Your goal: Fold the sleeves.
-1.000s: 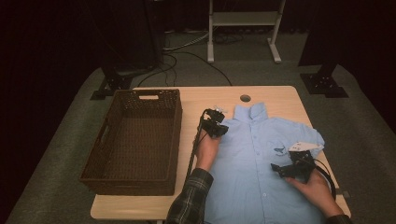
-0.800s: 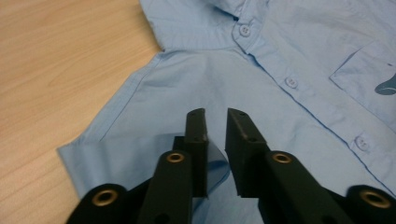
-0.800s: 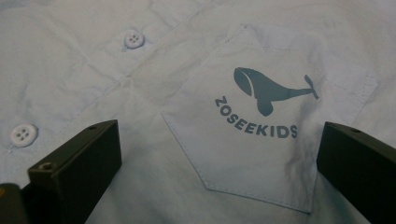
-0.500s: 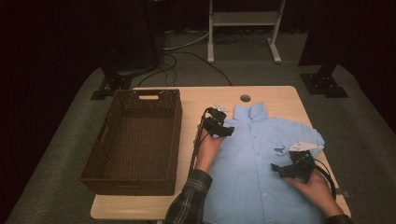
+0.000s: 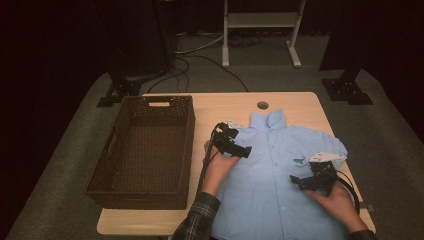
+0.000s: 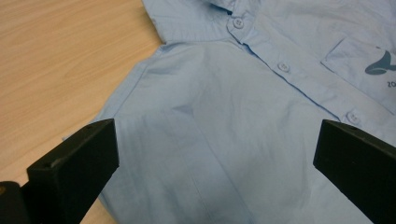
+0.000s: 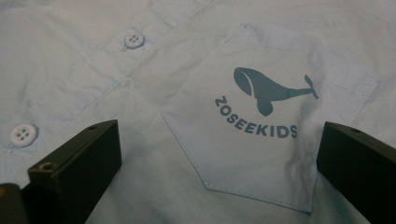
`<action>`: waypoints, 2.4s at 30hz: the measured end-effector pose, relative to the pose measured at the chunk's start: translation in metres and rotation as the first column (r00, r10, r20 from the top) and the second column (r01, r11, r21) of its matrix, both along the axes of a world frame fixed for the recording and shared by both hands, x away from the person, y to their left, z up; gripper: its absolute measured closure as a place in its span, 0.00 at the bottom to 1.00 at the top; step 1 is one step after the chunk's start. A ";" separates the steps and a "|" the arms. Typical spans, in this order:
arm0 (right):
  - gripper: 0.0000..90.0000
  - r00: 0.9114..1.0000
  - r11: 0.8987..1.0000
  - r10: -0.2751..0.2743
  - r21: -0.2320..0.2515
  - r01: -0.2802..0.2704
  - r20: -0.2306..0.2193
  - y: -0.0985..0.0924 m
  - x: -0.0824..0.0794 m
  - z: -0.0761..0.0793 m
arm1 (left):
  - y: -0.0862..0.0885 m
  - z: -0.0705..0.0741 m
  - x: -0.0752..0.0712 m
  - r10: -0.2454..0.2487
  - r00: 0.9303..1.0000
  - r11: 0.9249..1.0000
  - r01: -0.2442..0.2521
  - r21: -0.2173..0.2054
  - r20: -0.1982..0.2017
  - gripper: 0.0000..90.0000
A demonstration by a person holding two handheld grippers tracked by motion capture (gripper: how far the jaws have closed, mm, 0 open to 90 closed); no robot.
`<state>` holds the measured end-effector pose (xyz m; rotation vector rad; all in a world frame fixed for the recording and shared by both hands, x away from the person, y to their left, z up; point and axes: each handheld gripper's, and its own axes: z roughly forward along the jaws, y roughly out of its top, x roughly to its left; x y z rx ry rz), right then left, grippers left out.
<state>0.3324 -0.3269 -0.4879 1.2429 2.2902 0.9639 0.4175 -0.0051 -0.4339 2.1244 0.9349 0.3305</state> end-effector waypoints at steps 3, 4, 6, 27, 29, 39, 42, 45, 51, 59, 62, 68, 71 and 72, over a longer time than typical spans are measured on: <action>0.00 1.000 1.000 -0.002 0.002 0.002 -0.001 0.000 0.000 0.000 | 0.000 -0.006 -0.008 -0.013 1.000 1.000 0.013 -0.008 0.013 0.00; 0.00 1.000 1.000 -0.002 0.002 0.002 0.000 0.000 0.000 0.000 | -0.001 -0.007 -0.012 -0.020 1.000 1.000 0.020 -0.008 0.017 0.00; 0.00 1.000 1.000 -0.001 0.001 0.001 0.000 0.000 0.000 0.000 | -0.002 -0.010 -0.017 -0.032 0.999 0.999 0.033 -0.013 0.029 0.00; 0.00 1.000 1.000 0.002 0.003 -0.002 -0.002 0.000 -0.001 0.000 | -0.009 -0.048 -0.063 -0.061 0.996 0.995 0.056 0.088 0.060 0.00; 0.00 1.000 1.000 0.003 0.003 -0.003 -0.002 0.000 -0.001 0.000 | -0.010 -0.050 -0.064 -0.066 0.996 0.993 0.060 0.102 0.054 0.00; 0.00 1.000 1.000 0.009 0.002 -0.009 -0.002 0.003 -0.003 0.000 | -0.005 -0.051 -0.069 -0.050 0.997 0.994 0.044 0.103 0.052 0.00; 0.00 1.000 1.000 0.013 0.002 -0.013 -0.003 0.007 -0.004 0.000 | 0.000 -0.051 -0.069 -0.044 0.998 0.995 0.040 0.095 0.041 0.00; 0.00 1.000 1.000 0.023 -0.001 -0.023 -0.004 0.011 -0.007 0.000 | 0.005 -0.051 -0.070 -0.046 0.998 0.995 0.042 0.094 0.037 0.00; 0.00 0.998 0.999 0.036 -0.029 -0.038 -0.047 0.017 -0.010 0.004 | 0.019 -0.051 -0.079 -0.046 0.998 0.995 0.043 0.094 0.036 0.00; 0.00 0.994 0.995 0.048 -0.077 -0.056 -0.102 0.028 -0.010 0.011 | 0.030 -0.051 -0.086 -0.044 0.998 0.995 0.041 0.091 0.036 0.00; 0.00 0.993 0.994 0.071 -0.079 -0.078 -0.090 0.030 -0.012 0.015 | 0.034 -0.051 -0.088 -0.045 0.998 0.995 0.042 0.093 0.035 0.00; 0.02 0.991 0.991 0.108 -0.071 -0.114 -0.081 0.030 -0.011 0.027 | 0.035 -0.051 -0.088 -0.053 0.998 0.995 0.050 0.091 0.033 0.00; 0.02 0.990 0.990 0.121 -0.066 -0.126 -0.067 0.028 -0.010 0.034 | 0.035 -0.051 -0.089 -0.052 0.998 0.995 0.049 0.091 0.032 0.00; 0.02 0.990 0.990 0.125 -0.063 -0.129 -0.065 0.027 -0.009 0.036 | 0.035 -0.051 -0.089 -0.052 0.998 0.995 0.049 0.091 0.033 0.00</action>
